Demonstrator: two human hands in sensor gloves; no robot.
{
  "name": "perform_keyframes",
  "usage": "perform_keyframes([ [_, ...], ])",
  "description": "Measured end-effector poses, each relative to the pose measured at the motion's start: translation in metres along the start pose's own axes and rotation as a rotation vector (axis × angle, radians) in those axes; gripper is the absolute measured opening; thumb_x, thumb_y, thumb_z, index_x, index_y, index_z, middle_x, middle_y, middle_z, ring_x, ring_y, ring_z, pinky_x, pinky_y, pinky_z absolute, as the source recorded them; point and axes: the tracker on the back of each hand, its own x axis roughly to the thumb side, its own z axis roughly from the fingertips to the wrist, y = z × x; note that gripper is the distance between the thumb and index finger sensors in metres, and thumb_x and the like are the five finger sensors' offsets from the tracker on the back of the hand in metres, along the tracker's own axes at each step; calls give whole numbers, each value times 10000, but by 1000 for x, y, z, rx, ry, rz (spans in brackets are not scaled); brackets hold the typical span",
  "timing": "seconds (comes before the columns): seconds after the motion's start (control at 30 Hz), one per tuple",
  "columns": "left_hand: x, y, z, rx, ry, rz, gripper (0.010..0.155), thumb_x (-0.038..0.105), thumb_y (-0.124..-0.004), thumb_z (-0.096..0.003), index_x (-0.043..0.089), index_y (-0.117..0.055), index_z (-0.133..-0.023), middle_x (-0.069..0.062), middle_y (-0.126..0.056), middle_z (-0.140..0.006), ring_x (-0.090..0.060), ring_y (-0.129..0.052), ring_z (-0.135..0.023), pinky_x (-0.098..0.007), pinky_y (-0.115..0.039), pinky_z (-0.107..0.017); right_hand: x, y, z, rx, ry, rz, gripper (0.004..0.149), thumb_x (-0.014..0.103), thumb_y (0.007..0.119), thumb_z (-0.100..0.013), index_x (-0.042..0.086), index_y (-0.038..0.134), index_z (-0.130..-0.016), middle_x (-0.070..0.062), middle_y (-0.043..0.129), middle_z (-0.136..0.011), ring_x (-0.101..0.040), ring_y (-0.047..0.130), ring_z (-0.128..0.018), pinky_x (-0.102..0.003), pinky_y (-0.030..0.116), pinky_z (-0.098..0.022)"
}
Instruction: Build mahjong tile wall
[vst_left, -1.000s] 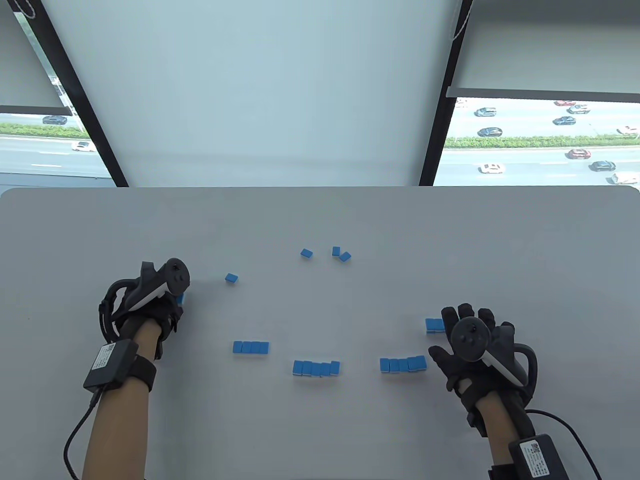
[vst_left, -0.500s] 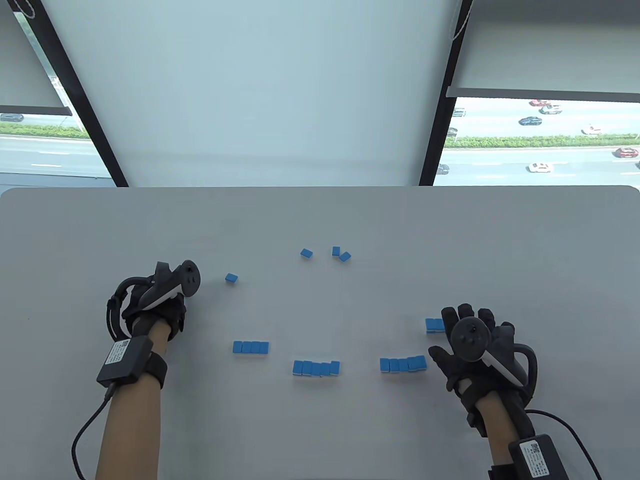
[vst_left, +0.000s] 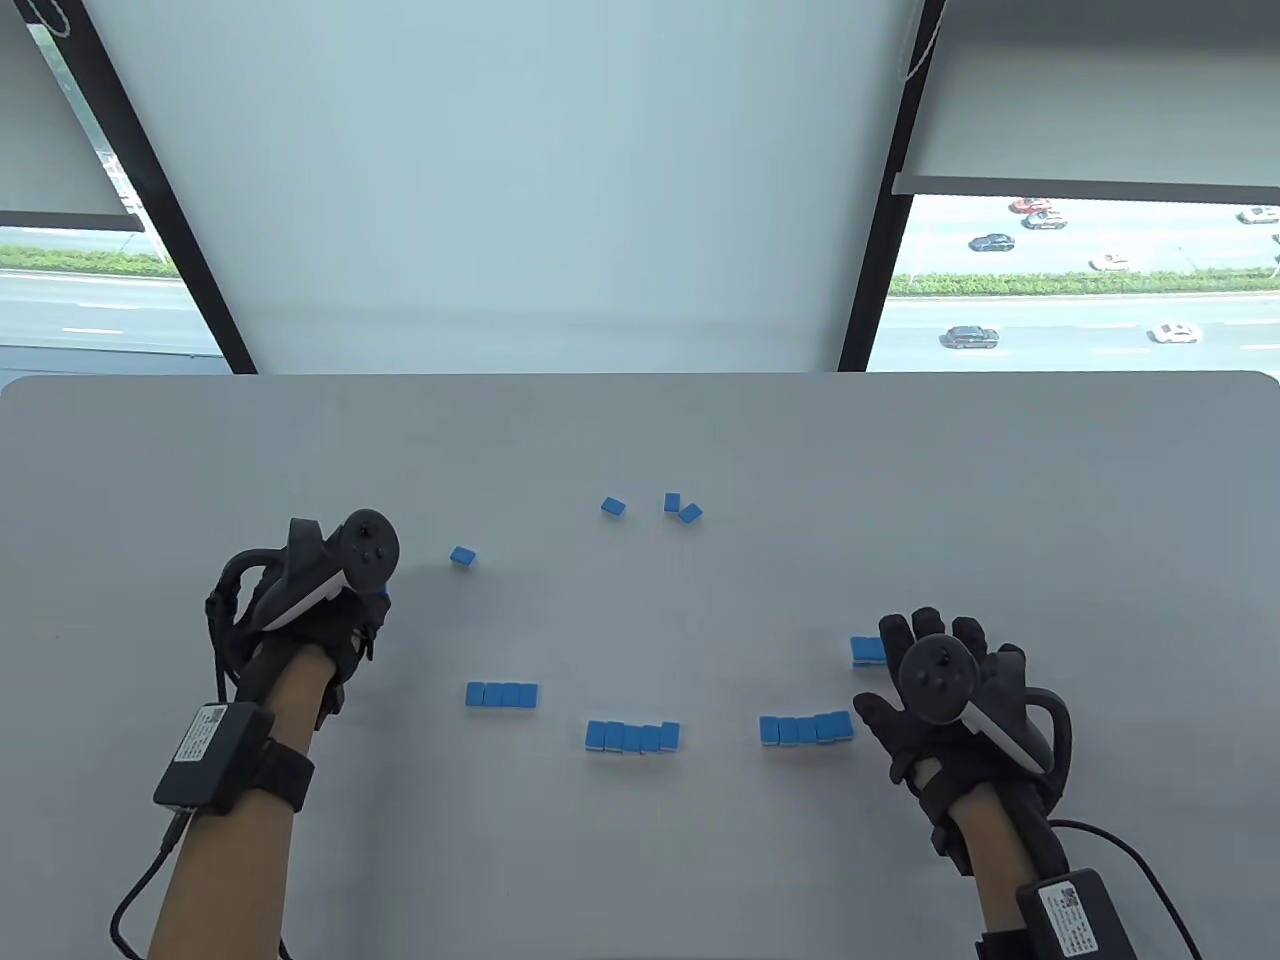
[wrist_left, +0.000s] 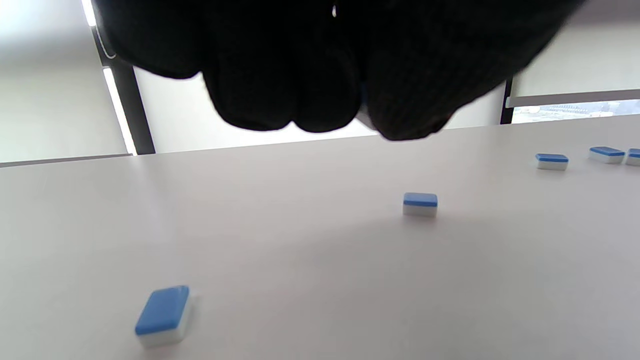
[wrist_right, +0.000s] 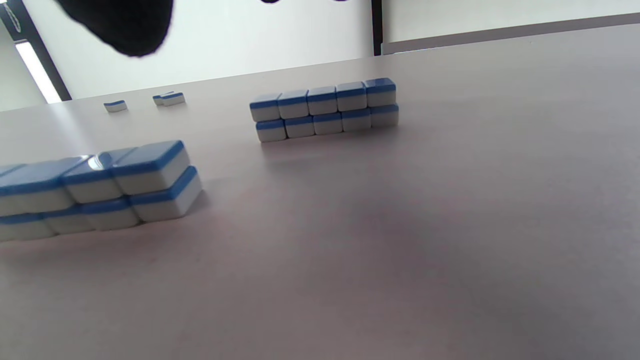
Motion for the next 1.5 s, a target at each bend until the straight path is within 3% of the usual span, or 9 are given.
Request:
perform_keyframes([
  [0.23, 14, 5, 36, 101, -72, 97, 592, 414, -901, -405, 256, -743, -954, 20, -879, -860, -259, -919, -739, -565, -729, -629, 0, 1, 0, 3, -3, -3, 803, 644, 666, -457, 352, 261, -1085, 1, 181, -1164, -404, 156, -1036, -656, 137, -666],
  [0.47, 30, -16, 60, 93, -123, 126, 589, 419, -901, -408, 283, -740, -958, 40, -893, -864, -246, -938, -744, -551, -752, -623, 1, 1, 0, 6, -1, -2, 801, 643, 667, -458, 352, 262, -1085, 1, 181, -1164, -404, 157, -1036, -656, 137, -666],
  [0.57, 34, -28, 61, 75, -125, 116, 594, 415, -902, -405, 284, -729, -959, 47, -895, -856, -241, -941, -738, -547, -755, -620, 1, 2, -1, 9, 1, 1, 805, 644, 667, -456, 350, 261, -1086, 0, 181, -1164, -405, 158, -1036, -656, 138, -665],
  [0.8, 42, -65, 51, -108, -127, 106, 594, 407, -896, -414, 277, -711, -963, 49, -881, -853, -236, -928, -738, -546, -744, -624, 2, 2, -1, 17, 5, 9, 802, 643, 667, -458, 351, 262, -1085, 0, 182, -1164, -406, 158, -1035, -657, 138, -665],
  [1.0, 52, -82, 43, -171, -145, 95, 582, 401, -894, -419, 271, -720, -959, 42, -875, -852, -256, -913, -736, -549, -737, -623, 2, 2, -1, 17, 6, 7, 803, 643, 667, -457, 351, 261, -1085, -1, 182, -1163, -406, 159, -1035, -657, 138, -664],
  [1.5, 55, -85, 43, -159, -156, 109, 578, 407, -895, -417, 295, -738, -962, 45, -858, -849, -248, -889, -733, -553, -719, -631, 3, 4, -2, 34, 8, 10, 802, 644, 665, -458, 351, 261, -1085, 0, 182, -1163, -404, 159, -1036, -656, 139, -665],
])
